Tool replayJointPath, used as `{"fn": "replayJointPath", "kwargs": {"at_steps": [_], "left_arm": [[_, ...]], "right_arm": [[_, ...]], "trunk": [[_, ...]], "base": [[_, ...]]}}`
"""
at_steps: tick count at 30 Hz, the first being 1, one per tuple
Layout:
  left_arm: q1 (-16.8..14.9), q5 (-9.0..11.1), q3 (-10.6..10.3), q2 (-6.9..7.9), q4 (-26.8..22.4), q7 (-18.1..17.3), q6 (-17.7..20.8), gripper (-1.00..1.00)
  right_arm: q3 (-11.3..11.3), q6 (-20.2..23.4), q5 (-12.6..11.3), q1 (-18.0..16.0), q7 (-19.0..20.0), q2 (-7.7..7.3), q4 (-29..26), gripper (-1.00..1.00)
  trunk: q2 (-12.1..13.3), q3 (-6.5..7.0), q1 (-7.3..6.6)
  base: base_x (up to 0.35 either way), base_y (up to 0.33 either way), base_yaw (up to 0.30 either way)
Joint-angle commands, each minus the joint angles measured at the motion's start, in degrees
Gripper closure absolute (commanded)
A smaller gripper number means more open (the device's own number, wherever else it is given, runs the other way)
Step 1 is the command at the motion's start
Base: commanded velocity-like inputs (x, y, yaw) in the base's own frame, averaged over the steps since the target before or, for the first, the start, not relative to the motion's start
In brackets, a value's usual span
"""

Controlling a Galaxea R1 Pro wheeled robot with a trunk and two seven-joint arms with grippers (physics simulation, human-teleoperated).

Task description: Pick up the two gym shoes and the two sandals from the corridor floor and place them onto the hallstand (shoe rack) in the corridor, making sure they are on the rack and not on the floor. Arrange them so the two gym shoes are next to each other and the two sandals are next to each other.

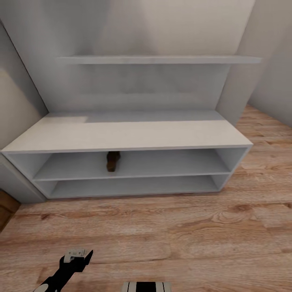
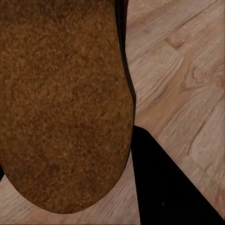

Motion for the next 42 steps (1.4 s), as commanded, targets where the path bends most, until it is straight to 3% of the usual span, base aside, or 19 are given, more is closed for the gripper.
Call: {"fn": "replayJointPath", "kwargs": {"at_steps": [1,35,42], "left_arm": [[-0.05,-0.51,0.35,-0.04,0.06,-0.34,-0.29,-1.0],[-0.03,-0.45,0.44,-0.04,0.12,-0.33,-0.3,-1.0],[-0.02,1.71,0.44,0.05,0.1,-0.41,-0.3,-1.0]], "right_arm": [[-0.21,0.47,-0.2,-0.05,0.43,0.01,-0.12,1.0],[-0.18,0.47,-0.19,-0.05,0.39,0.05,-0.03,1.0],[-0.21,0.47,-0.19,-0.05,0.39,0.05,-0.04,1.0]], "trunk": [[-0.02,-0.04,-0.01],[-0.02,-0.04,-0.01],[-0.02,-0.04,-0.01]], "base": [[0.0,0.24,0.0],[-0.184,0.271,0.0],[-0.112,0.279,0.0]]}}
